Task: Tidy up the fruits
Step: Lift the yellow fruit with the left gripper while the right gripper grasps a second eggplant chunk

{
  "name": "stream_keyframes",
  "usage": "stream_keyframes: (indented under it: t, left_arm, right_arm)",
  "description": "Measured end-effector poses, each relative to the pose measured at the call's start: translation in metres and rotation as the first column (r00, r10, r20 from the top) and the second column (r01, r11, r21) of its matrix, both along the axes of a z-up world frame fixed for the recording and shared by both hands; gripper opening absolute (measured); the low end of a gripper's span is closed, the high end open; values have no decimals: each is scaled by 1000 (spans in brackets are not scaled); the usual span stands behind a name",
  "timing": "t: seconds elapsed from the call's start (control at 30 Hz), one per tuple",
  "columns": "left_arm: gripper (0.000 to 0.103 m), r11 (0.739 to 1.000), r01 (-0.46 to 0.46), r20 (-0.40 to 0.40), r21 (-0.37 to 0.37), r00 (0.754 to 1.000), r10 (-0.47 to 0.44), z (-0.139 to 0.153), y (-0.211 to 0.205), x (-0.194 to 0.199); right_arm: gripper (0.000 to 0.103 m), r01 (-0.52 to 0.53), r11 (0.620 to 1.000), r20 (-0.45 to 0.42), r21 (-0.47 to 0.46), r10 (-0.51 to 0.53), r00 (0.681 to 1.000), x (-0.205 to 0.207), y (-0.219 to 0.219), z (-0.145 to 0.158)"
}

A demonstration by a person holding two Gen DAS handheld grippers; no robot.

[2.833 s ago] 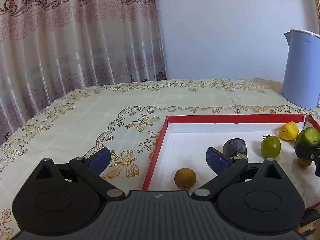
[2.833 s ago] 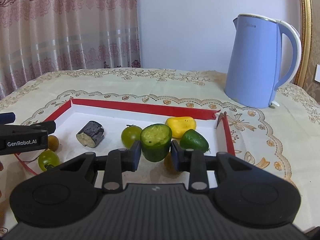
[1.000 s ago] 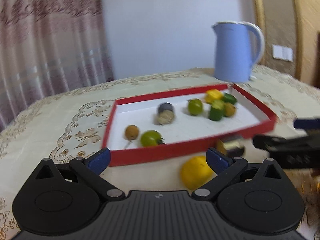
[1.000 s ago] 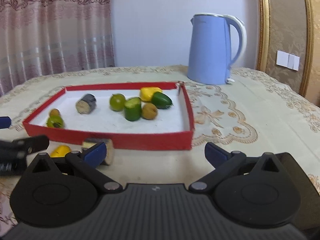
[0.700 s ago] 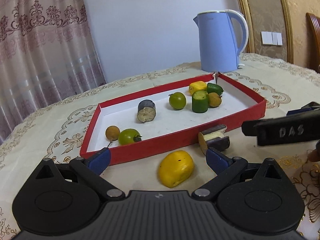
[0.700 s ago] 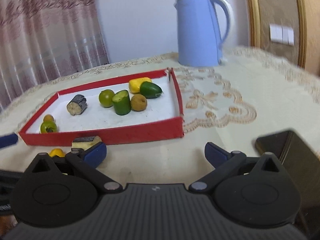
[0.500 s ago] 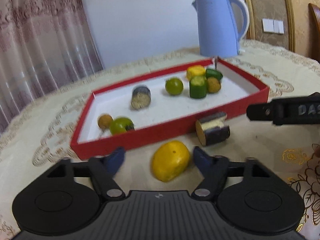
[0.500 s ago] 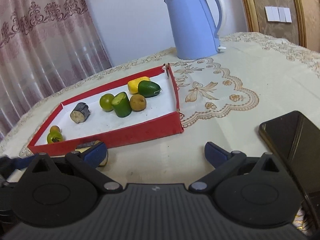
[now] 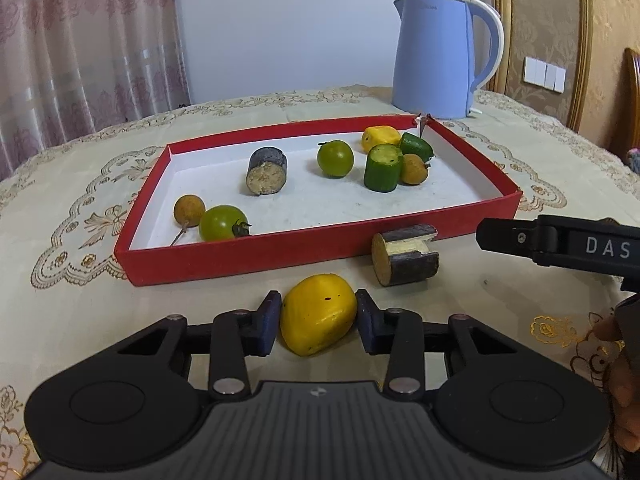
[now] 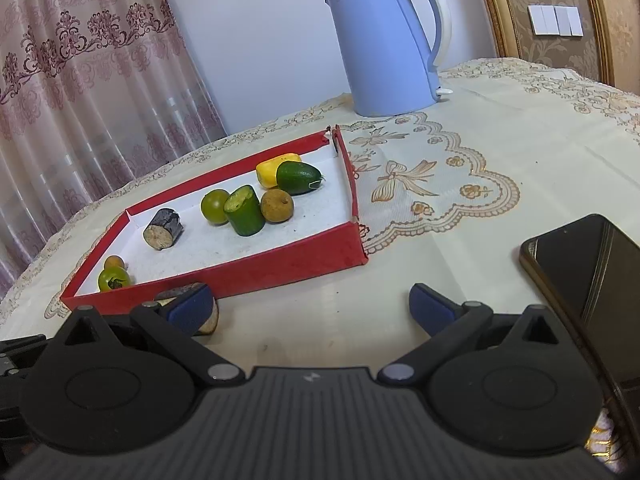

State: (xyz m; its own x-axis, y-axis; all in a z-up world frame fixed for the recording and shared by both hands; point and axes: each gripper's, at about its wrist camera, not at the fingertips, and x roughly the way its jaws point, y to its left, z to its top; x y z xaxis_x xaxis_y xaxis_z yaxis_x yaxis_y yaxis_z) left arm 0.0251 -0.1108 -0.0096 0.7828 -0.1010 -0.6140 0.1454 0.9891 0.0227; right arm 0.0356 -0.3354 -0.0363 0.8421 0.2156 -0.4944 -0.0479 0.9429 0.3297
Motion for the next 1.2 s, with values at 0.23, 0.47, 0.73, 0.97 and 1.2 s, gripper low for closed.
stream_keyframes:
  t: [0.23,0.47,0.73,0.97,1.2]
  left_arm:
    - [38,997,-66,54,50,997,63,4,8,-9]
    - [38,992,-124,70,32,990,121,9,33,-12]
    - [38,989,-151,53,3,987,150,5,52,-11]
    - [39,989,-149,36,-11,988,150,0,56,-6]
    - [40,989,-145,30,3,989,145,-2,54,-4]
  right_arm:
    - [103,-5,1000,7,-1,5,1000,-1,1,1]
    - [103,-159,974,6,-161,162,987,-10,45,10]
    - [82,-207,937,-28,-280,208,978,4,94,18]
    - [50,-188,928,-56,-322,180,982,18,105,12]
    - [34,-212,930,-57,-299,204,977,13,104,14]
